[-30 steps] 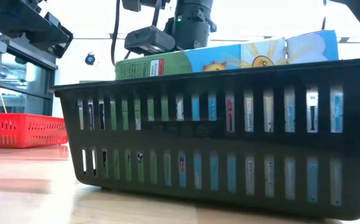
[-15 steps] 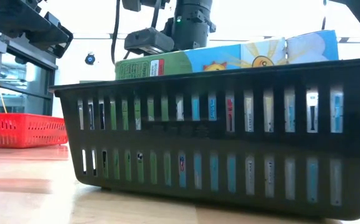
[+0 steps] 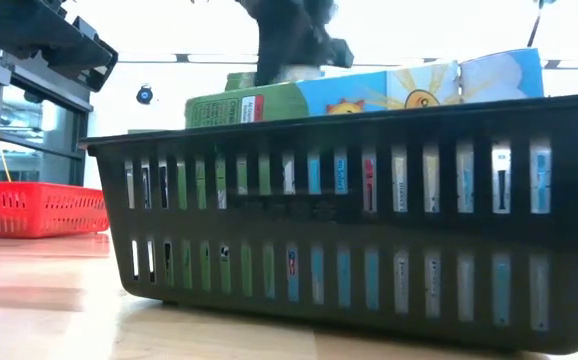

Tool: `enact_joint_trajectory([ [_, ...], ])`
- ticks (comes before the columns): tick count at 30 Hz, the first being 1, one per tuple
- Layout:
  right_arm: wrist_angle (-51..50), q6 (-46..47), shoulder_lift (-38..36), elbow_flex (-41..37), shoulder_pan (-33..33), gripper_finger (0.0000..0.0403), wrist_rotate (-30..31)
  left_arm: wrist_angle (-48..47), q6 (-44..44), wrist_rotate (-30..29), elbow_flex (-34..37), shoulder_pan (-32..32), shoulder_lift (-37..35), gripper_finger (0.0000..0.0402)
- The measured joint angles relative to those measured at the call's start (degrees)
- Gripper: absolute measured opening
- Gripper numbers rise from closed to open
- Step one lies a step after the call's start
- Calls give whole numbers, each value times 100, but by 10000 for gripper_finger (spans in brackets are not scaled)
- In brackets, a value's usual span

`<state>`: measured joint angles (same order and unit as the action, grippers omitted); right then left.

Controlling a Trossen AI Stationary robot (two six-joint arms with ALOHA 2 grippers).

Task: Pick & Place Office Desk Supplies
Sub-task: Put the crayon box into the black bin

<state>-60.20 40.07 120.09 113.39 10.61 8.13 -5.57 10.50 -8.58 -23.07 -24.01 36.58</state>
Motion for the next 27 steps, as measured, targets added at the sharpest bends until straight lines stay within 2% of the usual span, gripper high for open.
enact_joint_trajectory([
  [12,111,-96,-361,-1,302,97,60,59,0,-17,0,0,0,136],
  [20,576,-91,-380,-5,700,97,-406,92,0,-15,0,-1,0,136],
  [27,867,239,-382,-7,1179,97,-453,93,0,-13,0,0,0,136],
])
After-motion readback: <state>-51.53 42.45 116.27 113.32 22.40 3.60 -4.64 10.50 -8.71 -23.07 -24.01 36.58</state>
